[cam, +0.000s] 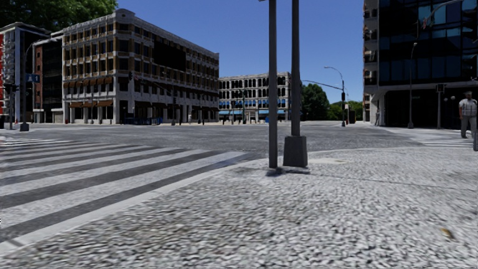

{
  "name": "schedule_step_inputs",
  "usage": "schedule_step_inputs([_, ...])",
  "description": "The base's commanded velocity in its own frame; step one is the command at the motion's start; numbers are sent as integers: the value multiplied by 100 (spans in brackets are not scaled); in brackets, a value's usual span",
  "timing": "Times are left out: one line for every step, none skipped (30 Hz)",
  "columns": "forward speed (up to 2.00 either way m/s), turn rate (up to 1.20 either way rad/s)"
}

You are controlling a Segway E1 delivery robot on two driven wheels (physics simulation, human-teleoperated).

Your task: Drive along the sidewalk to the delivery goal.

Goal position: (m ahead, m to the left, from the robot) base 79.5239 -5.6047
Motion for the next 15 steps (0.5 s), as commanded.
schedule_step_inputs([200,66])
schedule_step_inputs([200,66])
schedule_step_inputs([200,66])
schedule_step_inputs([200,66])
schedule_step_inputs([200,66])
schedule_step_inputs([200,66])
schedule_step_inputs([200,66])
schedule_step_inputs([200,67])
schedule_step_inputs([200,67])
schedule_step_inputs([200,67])
schedule_step_inputs([200,67])
schedule_step_inputs([200,67])
schedule_step_inputs([200,67])
schedule_step_inputs([200,67])
schedule_step_inputs([200,67])
